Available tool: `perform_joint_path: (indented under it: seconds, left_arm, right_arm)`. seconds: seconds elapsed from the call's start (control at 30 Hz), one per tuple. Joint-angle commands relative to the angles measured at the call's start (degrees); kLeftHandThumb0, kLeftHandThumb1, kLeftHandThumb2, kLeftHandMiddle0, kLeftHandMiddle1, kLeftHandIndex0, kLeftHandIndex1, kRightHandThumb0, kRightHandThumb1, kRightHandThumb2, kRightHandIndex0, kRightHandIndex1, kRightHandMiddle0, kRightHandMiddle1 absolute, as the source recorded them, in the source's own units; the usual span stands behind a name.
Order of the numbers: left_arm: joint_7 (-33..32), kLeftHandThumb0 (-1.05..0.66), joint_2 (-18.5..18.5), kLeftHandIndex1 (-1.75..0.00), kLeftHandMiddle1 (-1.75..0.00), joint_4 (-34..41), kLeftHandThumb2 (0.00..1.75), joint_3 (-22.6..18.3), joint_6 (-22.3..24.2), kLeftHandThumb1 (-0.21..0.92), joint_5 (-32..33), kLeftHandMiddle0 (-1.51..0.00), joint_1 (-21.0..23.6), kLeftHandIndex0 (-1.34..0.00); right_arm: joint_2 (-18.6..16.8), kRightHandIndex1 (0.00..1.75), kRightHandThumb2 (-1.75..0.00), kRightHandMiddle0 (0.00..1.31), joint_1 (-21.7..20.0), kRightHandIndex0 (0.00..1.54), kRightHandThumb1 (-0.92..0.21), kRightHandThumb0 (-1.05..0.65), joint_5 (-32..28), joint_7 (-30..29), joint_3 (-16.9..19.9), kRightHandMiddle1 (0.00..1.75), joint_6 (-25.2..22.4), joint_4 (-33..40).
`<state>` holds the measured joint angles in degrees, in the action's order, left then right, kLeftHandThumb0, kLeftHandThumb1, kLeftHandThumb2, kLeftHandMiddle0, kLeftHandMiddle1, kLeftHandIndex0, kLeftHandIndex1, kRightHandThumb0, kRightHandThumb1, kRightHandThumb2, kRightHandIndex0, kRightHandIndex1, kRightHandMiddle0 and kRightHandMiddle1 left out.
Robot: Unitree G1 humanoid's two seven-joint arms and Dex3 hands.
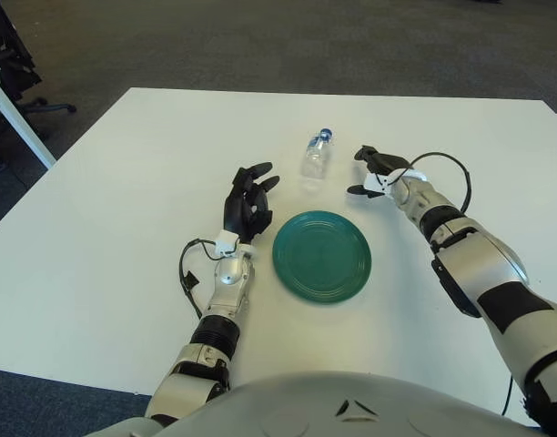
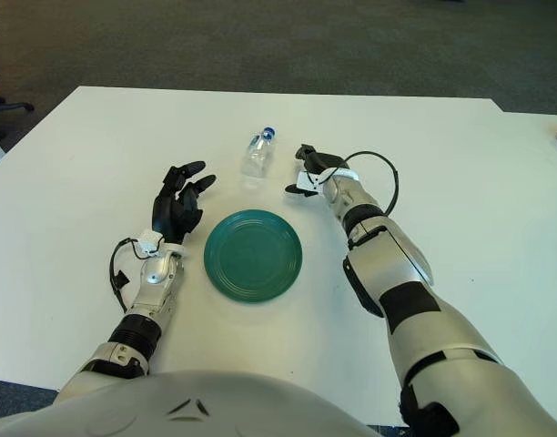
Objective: Put the bottle into the plate.
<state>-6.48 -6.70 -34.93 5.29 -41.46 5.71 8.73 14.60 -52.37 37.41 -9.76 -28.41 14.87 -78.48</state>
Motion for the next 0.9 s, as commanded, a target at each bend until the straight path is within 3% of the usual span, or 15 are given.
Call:
perform_joint_path:
  seconds: [0.0, 0.2, 0.47, 0.87]
  left_arm:
    - [0.9, -0.68, -9.0, -1.0, -0.53, -3.9, 0.65, 0.6, 0.6, 0.92, 2.7, -0.6, -6.9, -0.43]
    - [3.4, -0.7, -8.6, -0.99, -0.53, -6.5, 0.64, -0.6, 0.1, 0.92, 4.8, -0.6, -5.2, -0.42]
    - [9.3, -0.7, -8.8, -0.98, -0.55, -12.8, 0.65, -3.6, -4.5, 0.92, 8.5, -0.62, -1.6, -0.42]
    - [6.5, -0.68, -9.0, -0.96, -0.55, -13.1, 0.68, -3.7, -3.7, 0.92, 4.9, -0.6, -1.1, -0.41]
  right_arm:
    - [1.4, 0.04, -0.42, 0.0, 1.6, 0.5, -0.92, -0.85, 0.8, -1.8, -0.6, 0.84, 3.2, 1.5]
    - [2.4, 0.04, -0.4, 0.0, 2.8, 0.5, -0.92, -0.84, 1.6, -4.6, -1.6, 0.84, 6.8, 3.4]
    - [3.3, 0.03, -0.35, 0.0, 3.8, 0.5, -0.92, -0.81, 2.1, -7.5, -2.2, 0.82, 10.0, 4.1]
    - [4.5, 0.03, -0.31, 0.0, 0.3, 0.5, -0.92, -0.79, -0.2, -5.7, 0.7, 0.8, 9.3, 2.9]
